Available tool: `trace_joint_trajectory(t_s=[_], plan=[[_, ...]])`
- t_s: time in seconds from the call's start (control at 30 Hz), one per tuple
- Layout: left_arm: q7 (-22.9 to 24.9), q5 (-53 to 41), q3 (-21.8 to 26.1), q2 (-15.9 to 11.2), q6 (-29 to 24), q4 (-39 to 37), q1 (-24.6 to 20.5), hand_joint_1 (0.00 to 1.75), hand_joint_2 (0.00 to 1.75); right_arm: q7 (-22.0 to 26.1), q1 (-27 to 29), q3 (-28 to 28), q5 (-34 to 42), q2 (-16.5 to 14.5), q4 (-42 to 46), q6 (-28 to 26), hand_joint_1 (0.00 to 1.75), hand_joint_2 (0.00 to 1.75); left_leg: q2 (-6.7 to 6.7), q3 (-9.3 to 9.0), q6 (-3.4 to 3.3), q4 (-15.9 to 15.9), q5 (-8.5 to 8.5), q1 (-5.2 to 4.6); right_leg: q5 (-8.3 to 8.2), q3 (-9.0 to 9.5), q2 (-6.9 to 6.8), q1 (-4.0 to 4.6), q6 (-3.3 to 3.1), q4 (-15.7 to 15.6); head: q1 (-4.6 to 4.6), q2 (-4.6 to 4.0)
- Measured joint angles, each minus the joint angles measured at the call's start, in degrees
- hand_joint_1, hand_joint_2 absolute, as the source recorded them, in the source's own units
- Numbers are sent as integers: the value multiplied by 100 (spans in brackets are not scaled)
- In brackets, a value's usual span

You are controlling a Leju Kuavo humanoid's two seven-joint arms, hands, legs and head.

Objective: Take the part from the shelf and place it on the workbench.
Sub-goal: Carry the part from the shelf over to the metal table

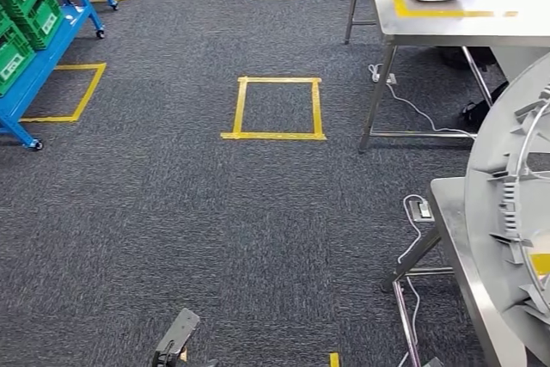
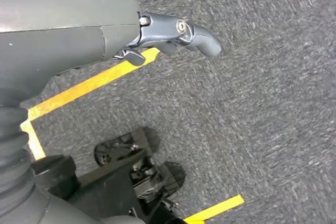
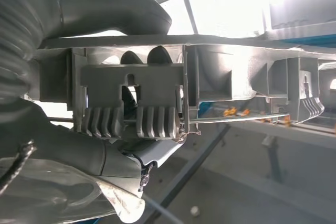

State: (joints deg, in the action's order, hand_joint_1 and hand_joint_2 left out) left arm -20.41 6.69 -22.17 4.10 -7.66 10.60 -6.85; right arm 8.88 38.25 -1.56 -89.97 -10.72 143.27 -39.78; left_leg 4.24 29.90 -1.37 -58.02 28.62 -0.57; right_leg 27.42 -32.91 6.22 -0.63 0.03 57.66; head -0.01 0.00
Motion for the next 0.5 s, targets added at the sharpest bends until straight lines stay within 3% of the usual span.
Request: trace_joint_trajectory(t_s=[0.07,0.13,0.17,0.23,0.3,0.33,0.37,0.43,0.5], plan=[[-4,0,11,1,-4,0,-9,0,175,-36,24,29,2,-15,3,0,175,175,-62,-26,-25,108,23,4,-42,-80,103,-11,73,-4,-6,0],[-11,0,29,12,-10,0,-18,0,175,-58,62,60,4,-27,9,0,175,175,-193,-44,-45,201,-19,24,29,-185,-66,1,120,95,3,0],[-15,0,38,16,-14,0,-15,0,175,-74,72,70,0,-28,11,0,175,175,-268,-51,-56,244,-44,33,159,-289,-230,8,137,284,13,0],[-18,0,52,22,-17,-1,7,0,175,-131,84,85,-6,-27,10,0,175,175,-429,-42,-75,261,-54,21,545,-605,-513,-1,188,976,26,0],[-18,-1,71,25,-20,-1,29,0,175,-189,108,109,21,-26,-2,1,175,175,-602,-30,-75,258,-50,16,747,-838,-583,-34,249,1529,24,0],[-18,-1,80,27,-23,-1,32,0,175,-205,128,135,55,-26,-11,2,175,175,-680,-28,-68,254,-45,21,692,-804,-606,-51,276,1513,26,0],[-18,-2,87,30,-27,0,32,0,175,-209,152,168,99,-26,-22,2,175,175,-753,-31,-50,244,-33,29,543,-643,-652,-71,304,1264,26,0],[-18,-2,96,24,-34,0,30,0,175,-184,190,233,190,-27,-45,2,175,175,-874,-34,22,184,17,24,260,-170,-891,-89,353,497,34,0],[-18,-3,111,9,-42,0,29,0,175,-111,213,296,277,-38,-70,2,175,175,-971,-40,94,107,71,-6,187,72,-1034,-80,299,94,21,0]])
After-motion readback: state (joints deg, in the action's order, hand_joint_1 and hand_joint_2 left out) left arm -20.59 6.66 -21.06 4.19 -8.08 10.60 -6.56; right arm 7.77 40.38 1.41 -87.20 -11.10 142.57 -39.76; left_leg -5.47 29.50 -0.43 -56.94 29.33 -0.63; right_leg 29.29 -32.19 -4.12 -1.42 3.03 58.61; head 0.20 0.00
